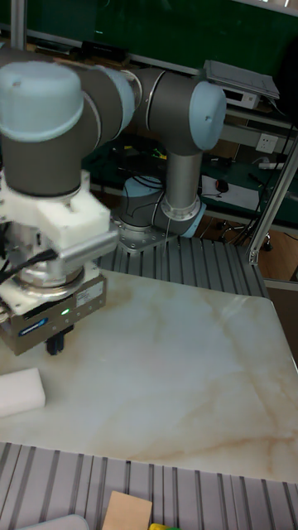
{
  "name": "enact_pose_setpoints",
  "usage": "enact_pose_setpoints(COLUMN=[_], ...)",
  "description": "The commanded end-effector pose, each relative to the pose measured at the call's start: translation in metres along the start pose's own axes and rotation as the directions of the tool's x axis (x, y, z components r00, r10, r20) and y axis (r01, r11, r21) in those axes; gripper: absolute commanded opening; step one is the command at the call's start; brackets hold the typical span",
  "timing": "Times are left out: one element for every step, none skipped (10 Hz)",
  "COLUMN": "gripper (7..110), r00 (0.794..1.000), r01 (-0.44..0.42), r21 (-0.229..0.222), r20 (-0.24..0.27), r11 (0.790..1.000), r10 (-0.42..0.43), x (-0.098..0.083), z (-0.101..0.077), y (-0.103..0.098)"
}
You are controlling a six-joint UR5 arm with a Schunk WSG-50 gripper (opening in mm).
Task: Clean the tabletop with a sponge
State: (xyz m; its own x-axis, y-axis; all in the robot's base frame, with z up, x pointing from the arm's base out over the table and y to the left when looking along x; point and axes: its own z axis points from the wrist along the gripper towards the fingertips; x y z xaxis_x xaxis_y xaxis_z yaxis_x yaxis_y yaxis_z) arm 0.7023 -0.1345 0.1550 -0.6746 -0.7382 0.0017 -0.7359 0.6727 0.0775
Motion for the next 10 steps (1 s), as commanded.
enact_pose_setpoints(gripper=[7, 7, 7, 7, 7, 7, 7, 7, 7, 22], r00=[0.986, 0.982, 0.972, 0.972, 0.975, 0.975, 0.968, 0.957, 0.948, 0.946], r01=[0.138, 0.182, 0.236, 0.236, 0.223, 0.223, 0.248, 0.289, 0.315, 0.322], r21=[0.028, 0.002, -0.005, 0.023, 0.058, 0.066, 0.081, 0.075, 0.064, 0.055], r20=[-0.097, -0.043, 0.010, 0.011, 0.007, 0.008, 0.008, 0.009, 0.033, 0.022], r11=[0.990, 0.983, 0.972, 0.972, 0.973, 0.973, 0.966, 0.954, 0.947, 0.945], r10=[-0.135, -0.182, -0.236, -0.236, -0.223, -0.223, -0.249, -0.290, -0.318, -0.323], x=[0.043, 0.042, 0.037, 0.037, 0.035, 0.033, 0.031, 0.029, 0.024, 0.028], z=[0.046, 0.071, 0.096, 0.106, 0.112, 0.116, 0.120, 0.123, 0.122, 0.120], y=[-0.061, -0.068, -0.072, -0.073, -0.071, -0.061, -0.053, -0.045, -0.040, -0.039])
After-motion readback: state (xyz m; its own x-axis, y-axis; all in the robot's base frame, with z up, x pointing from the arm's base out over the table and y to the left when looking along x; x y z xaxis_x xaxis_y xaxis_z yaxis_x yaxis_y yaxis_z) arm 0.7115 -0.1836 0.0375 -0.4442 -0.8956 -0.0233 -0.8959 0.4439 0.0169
